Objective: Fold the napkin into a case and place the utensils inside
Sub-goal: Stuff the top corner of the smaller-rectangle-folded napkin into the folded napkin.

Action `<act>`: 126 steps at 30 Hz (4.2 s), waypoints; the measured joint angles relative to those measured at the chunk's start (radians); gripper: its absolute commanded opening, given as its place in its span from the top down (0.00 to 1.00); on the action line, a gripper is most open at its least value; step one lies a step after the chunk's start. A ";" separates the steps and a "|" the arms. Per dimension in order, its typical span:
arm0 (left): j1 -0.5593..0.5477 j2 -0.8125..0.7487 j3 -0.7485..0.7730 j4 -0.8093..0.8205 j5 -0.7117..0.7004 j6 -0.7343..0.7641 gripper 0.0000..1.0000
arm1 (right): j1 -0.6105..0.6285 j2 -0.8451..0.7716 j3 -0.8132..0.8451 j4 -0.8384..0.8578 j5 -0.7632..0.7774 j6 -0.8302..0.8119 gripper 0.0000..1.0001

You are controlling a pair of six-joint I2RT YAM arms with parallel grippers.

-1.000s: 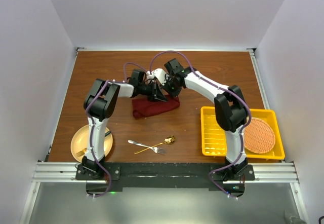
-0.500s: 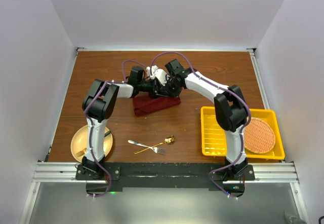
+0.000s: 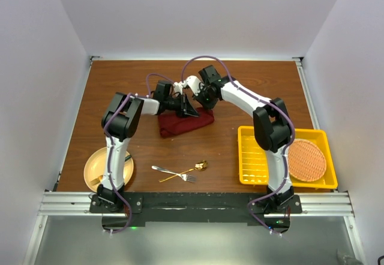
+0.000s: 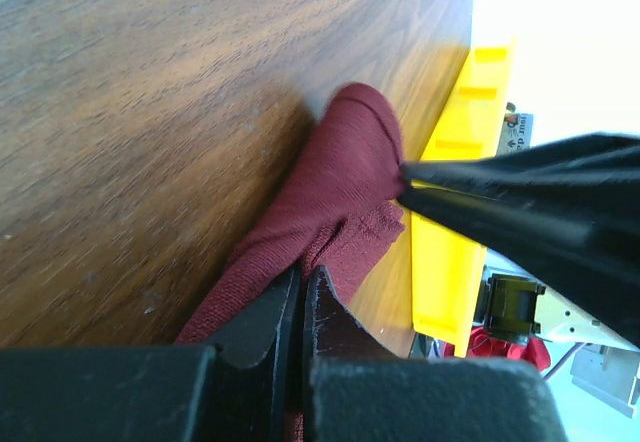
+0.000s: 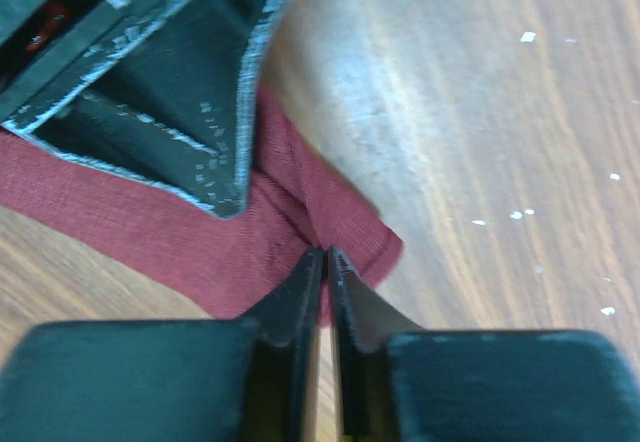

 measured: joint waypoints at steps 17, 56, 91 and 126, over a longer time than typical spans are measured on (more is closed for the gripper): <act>0.001 0.009 0.028 -0.043 0.009 0.017 1.00 | -0.011 0.039 0.037 -0.018 -0.027 -0.039 0.55; 0.014 0.035 0.085 -0.059 -0.015 0.047 1.00 | -0.011 0.061 0.004 0.028 -0.042 -0.095 1.00; 0.014 0.039 0.117 -0.129 -0.020 0.095 1.00 | -0.006 0.077 0.006 0.052 -0.029 -0.058 0.79; 0.126 -0.095 0.103 -0.586 -0.002 0.490 0.55 | 0.020 -0.010 -0.210 0.343 0.060 -0.128 1.00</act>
